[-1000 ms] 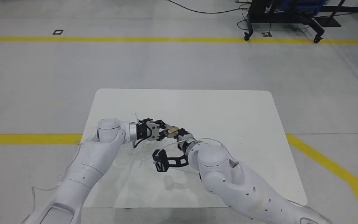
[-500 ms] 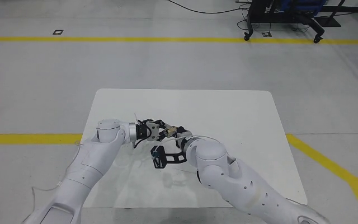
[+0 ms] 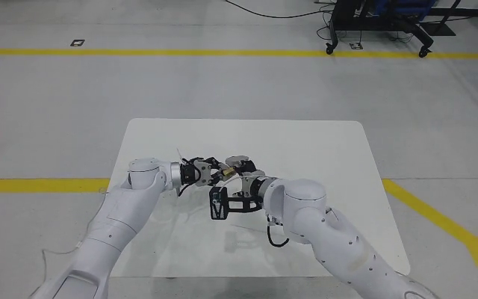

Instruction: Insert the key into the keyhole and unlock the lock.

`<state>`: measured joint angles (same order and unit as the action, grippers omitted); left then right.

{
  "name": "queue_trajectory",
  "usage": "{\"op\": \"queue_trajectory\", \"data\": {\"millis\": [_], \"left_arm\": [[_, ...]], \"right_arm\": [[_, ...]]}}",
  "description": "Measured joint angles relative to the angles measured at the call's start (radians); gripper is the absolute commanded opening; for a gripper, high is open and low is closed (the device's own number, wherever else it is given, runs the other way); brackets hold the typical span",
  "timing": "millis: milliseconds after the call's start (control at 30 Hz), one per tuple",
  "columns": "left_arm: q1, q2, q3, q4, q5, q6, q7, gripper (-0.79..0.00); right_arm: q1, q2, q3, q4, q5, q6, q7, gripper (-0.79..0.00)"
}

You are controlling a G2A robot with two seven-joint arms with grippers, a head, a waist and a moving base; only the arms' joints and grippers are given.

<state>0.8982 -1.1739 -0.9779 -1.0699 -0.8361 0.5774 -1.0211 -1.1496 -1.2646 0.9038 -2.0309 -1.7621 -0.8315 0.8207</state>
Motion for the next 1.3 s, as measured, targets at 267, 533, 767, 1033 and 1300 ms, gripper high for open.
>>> {"op": "queue_trajectory", "data": {"millis": [267, 533, 767, 1033, 1300], "left_arm": [[0.0, 0.001, -0.001, 0.001, -0.003, 0.004, -0.005, -0.785], [0.009, 0.004, -0.02, -0.032, 0.002, -0.101, -0.015, -0.785], [0.042, 0.009, -0.068, -0.078, -0.024, -0.269, -0.043, -0.785], [0.091, 0.017, -0.111, -0.143, 0.03, -0.448, -0.013, -0.785], [0.106, 0.022, -0.122, -0.176, 0.08, -0.48, -0.017, -0.785]], "right_arm": [[-0.005, 0.002, 0.012, -0.003, 0.006, -0.004, -0.006, 0.0], [-0.04, 0.007, 0.067, -0.008, 0.08, 0.035, -0.08, 0.0], [-0.175, 0.054, 0.359, 0.068, 0.316, -0.133, -0.701, -0.006], [-0.174, 0.07, 0.312, 0.168, 0.161, -0.182, -1.065, -0.785], [-0.034, 0.095, 0.092, 0.351, 0.143, -0.181, -1.122, -0.785]]}}
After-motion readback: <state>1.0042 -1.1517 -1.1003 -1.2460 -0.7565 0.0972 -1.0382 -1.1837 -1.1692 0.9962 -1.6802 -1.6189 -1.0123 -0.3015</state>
